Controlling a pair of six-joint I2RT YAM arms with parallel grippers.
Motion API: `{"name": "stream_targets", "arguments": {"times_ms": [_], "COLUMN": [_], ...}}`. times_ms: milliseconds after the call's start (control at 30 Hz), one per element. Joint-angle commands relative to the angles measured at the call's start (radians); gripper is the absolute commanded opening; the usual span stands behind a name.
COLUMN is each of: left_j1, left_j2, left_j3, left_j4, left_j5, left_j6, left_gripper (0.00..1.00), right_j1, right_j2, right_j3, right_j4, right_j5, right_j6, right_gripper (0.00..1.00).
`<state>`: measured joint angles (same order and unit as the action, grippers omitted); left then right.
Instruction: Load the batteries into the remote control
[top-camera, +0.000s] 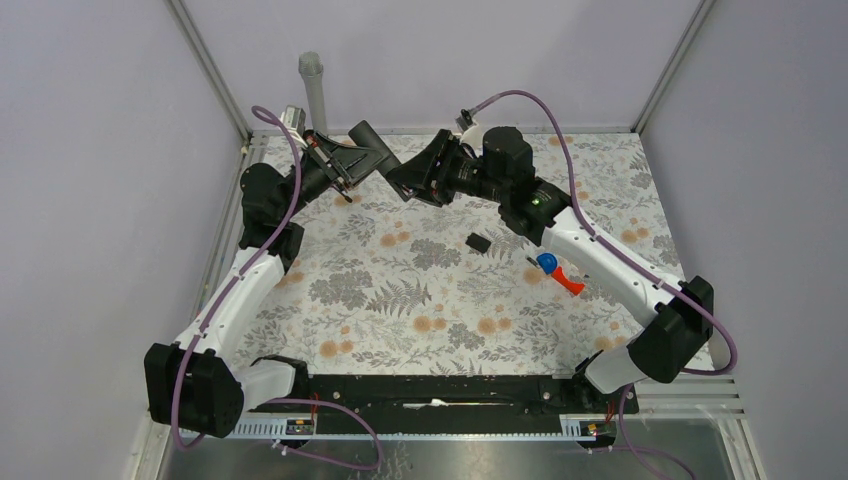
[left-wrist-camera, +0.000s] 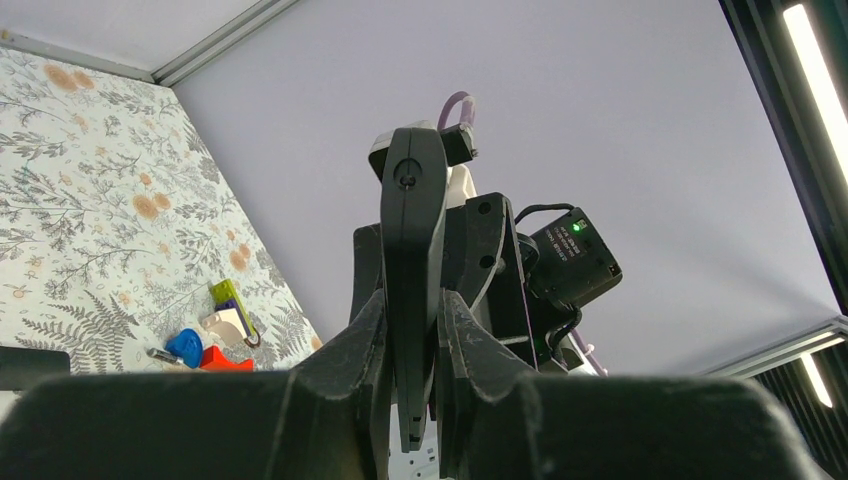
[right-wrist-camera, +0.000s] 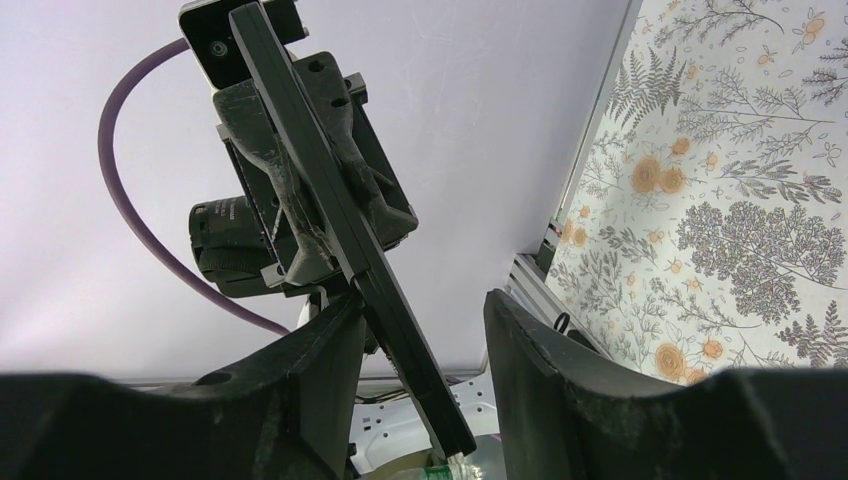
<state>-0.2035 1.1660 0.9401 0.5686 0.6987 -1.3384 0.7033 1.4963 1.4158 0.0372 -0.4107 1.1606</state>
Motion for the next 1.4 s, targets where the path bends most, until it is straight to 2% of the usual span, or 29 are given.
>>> {"name": "stream_targets", "arguments": {"times_ms": [0,100,267,467,633,700,900,1200,1367], "left_j1": [0.006,0.006,0.006,0.006,0.006,0.006,0.006,0.006,0.006], "left_j2": [-0.037,-0.036,-0.039,-0.025,-0.006,-0.001,0.008,0.023,0.032], "left_j3": [0.049,0.049,0.03,0.011,0.012,0.016,0.025,0.03,0.034], "left_j4": [0.075,0.074,0.044,0.016,0.025,0.025,0.022,0.024,0.009], "left_j5": [-0.029,-0.027,-0.02,-0.018,-0.019,-0.019,-0.018,-0.018,-0.022], "left_j6": [-0.021,-0.017,0.025,0.059,0.056,0.056,0.059,0.058,0.059], "left_gripper": [0.0,0.0,0.0,0.0,0.0,0.0,0.0,0.0,0.0], "right_j1": [-0.012,-0.012,-0.04,-0.071,-0.078,-0.079,-0.079,-0.079,-0.079], "right_j2": [-0.024,-0.02,-0.042,-0.074,-0.11,-0.115,-0.121,-0.118,-0.112], "right_j3": [-0.011,-0.011,-0.026,-0.05,-0.079,-0.079,-0.076,-0.079,-0.083], "right_j4": [-0.002,0.012,0.097,0.156,0.151,0.127,0.069,0.07,0.06], "right_j5": [0.003,-0.003,-0.021,-0.051,-0.019,-0.005,0.023,0.01,-0.009], "right_j6": [-0.019,-0.019,-0.038,-0.1,-0.194,-0.245,-0.406,-0.502,-0.585], "right_gripper": [0.54,0.57,0.84,0.95,0.98,0.95,0.78,0.58,0.52]}}
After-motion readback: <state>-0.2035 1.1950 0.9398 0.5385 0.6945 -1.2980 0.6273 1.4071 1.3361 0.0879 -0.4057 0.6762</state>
